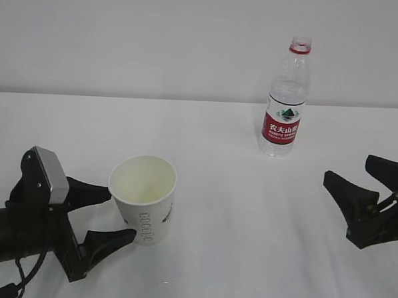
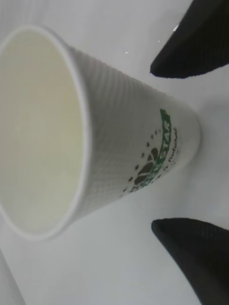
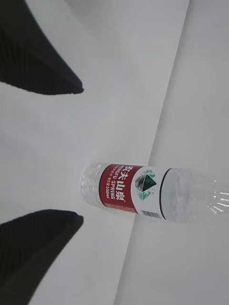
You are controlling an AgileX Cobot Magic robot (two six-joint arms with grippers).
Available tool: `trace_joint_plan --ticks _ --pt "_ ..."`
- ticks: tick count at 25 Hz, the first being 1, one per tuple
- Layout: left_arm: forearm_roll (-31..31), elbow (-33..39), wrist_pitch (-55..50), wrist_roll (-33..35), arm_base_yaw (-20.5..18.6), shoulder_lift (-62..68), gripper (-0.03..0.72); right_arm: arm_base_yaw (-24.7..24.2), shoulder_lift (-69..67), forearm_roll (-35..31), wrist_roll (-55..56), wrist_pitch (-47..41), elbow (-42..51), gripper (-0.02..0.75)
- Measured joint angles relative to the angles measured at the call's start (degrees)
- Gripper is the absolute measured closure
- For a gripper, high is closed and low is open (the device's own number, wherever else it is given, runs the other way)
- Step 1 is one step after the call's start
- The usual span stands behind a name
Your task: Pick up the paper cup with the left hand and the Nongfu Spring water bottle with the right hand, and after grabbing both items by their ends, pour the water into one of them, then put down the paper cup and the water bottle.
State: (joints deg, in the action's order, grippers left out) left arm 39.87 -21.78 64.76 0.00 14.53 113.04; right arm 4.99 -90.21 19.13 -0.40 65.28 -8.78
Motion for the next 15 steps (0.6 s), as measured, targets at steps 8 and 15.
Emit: trace_joint_plan --ticks 8,15 --pt "0.88 -2.79 0.0 0.0 0.08 0.83 0.0 0.0 0.0 0.0 0.0 0.0 0.0 0.17" --pt "0.93 -3.02 -0.26 0.0 0.08 0.96 0.002 0.0 0.0 0.0 0.0 0.0 0.0 0.17"
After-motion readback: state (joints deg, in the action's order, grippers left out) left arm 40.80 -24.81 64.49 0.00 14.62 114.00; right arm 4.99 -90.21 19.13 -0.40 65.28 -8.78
